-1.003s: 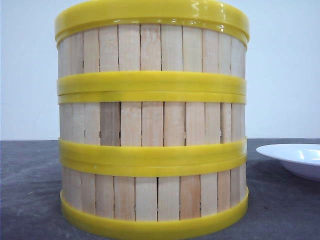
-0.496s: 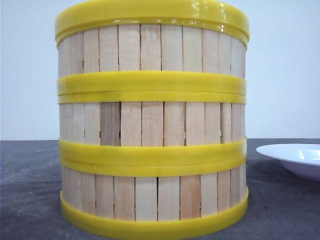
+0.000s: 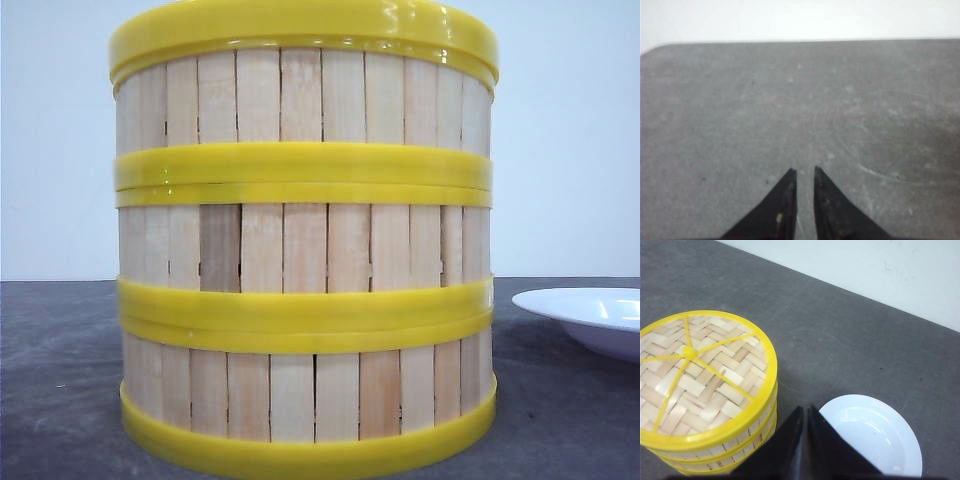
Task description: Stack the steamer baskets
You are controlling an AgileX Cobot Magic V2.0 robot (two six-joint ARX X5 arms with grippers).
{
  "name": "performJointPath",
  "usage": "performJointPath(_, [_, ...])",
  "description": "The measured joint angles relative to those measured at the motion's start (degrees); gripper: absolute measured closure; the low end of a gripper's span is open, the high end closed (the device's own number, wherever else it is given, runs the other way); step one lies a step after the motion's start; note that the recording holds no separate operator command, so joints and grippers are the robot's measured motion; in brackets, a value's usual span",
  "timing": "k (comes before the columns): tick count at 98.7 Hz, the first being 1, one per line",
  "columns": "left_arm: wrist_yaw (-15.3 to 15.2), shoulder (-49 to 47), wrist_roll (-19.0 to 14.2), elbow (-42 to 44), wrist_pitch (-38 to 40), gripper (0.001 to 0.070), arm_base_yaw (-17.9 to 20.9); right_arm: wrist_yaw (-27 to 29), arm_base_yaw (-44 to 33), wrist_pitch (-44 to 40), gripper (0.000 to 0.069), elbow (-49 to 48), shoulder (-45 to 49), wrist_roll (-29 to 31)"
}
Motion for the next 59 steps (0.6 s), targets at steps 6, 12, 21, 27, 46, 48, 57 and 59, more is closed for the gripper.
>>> performJointPath(6, [0.0,0.0,0.1,-0.1,0.2,0.0675,0.0,0.0,0.0,0.0,0.068,0.0,0.0,0.0])
performJointPath(12, [0.0,0.0,0.1,-0.1,0.2,0.0675,0.0,0.0,0.0,0.0,0.068,0.0,0.0,0.0])
performJointPath(21, [0.0,0.0,0.4,-0.1,0.2,0.0675,0.0,0.0,0.0,0.0,0.068,0.0,0.0,0.0])
performJointPath(27, [0.0,0.0,0.5,-0.1,0.2,0.0675,0.0,0.0,0.0,0.0,0.068,0.0,0.0,0.0])
performJointPath(46, [0.0,0.0,0.5,-0.1,0.2,0.0675,0.0,0.0,0.0,0.0,0.068,0.0,0.0,0.0])
performJointPath(48, [0.0,0.0,0.5,-0.1,0.2,0.0675,0.0,0.0,0.0,0.0,0.068,0.0,0.0,0.0])
performJointPath(57, [0.0,0.0,0.5,-0.1,0.2,0.0675,0.0,0.0,0.0,0.0,0.068,0.0,0.0,0.0])
performJointPath(59, [0.0,0.0,0.5,-0.1,0.2,0.0675,0.0,0.0,0.0,0.0,0.068,0.0,0.0,0.0])
